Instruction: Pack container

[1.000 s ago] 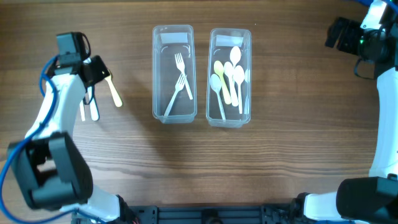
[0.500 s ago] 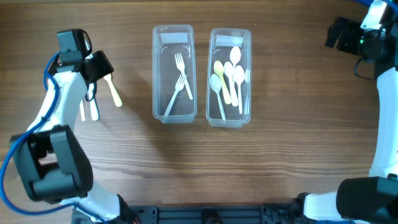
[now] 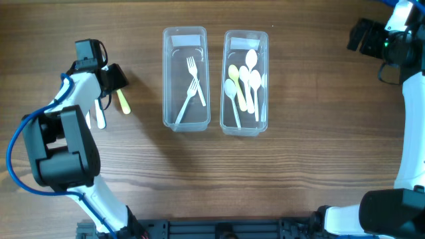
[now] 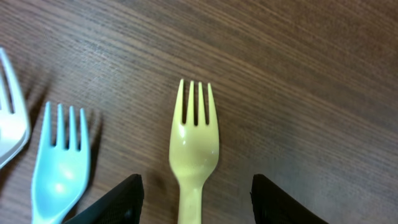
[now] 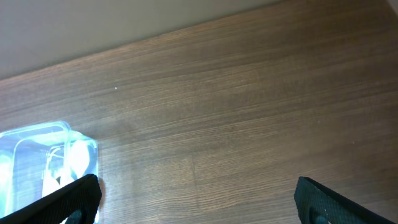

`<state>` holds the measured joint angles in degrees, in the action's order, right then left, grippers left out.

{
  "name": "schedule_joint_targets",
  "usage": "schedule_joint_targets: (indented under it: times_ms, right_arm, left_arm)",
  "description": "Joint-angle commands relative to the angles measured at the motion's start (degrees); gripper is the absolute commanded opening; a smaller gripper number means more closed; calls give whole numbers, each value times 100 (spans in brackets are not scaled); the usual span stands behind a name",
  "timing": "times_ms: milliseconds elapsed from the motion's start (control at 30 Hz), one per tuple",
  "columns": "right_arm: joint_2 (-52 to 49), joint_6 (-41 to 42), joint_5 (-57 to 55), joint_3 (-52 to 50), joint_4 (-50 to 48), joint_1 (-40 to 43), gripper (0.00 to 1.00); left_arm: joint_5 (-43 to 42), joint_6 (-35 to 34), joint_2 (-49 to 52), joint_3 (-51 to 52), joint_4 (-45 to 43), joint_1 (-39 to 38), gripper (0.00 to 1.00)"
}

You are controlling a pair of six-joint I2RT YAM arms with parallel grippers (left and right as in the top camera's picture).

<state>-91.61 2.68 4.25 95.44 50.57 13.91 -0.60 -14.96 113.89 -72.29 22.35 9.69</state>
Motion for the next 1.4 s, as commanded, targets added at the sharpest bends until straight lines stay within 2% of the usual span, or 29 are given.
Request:
schedule_joint_targets:
  times_ms: [0, 200, 367, 533, 700, 767, 833, 867, 900, 1067, 1133, 1367]
  right_arm:
    - [-31, -59, 22, 7, -20, -17, 100]
    - [-31, -59, 22, 7, -17, -17, 100]
    - [-31, -59, 22, 7, -17, -17, 100]
    - [-31, -61, 22, 7, -17, -17, 100]
    - [-31, -59, 22, 7, -17, -17, 100]
    - [-31, -57, 22, 7, -17, -17, 100]
    - [-31, -59, 22, 7, -17, -17, 100]
    - [-31, -59, 22, 7, -17, -17, 100]
    - [-31, -57, 22, 7, -20, -20, 100]
    - [-31, -59, 22, 7, -17, -17, 100]
    - [-31, -57, 22, 7, -17, -17, 100]
    - [-31, -59, 22, 7, -17, -17, 100]
  left_arm:
    - [-184, -96, 164, -15, -129, -55, 59]
    - [-197, -96, 177, -15, -184, -59, 57]
    - [-197, -96, 251, -15, -214, -59, 44]
    - [-195, -94, 356, -15, -251, -59, 52]
    - [-195, -94, 356, -15, -267, -59, 48]
    - [-195, -94, 356, -15, -264, -59, 41]
    - [-195, -94, 356, -15, -258, -59, 19]
    - [-195, -94, 356, -15, -254, -59, 12]
    - [-195, -94, 356, -15, -249, -59, 9]
    - [-195, -94, 334, -17, -177, -57, 8]
    - [-195, -94, 289, -17, -129, -57, 4]
    - [-195, -96, -205, -17, 44, -59, 4]
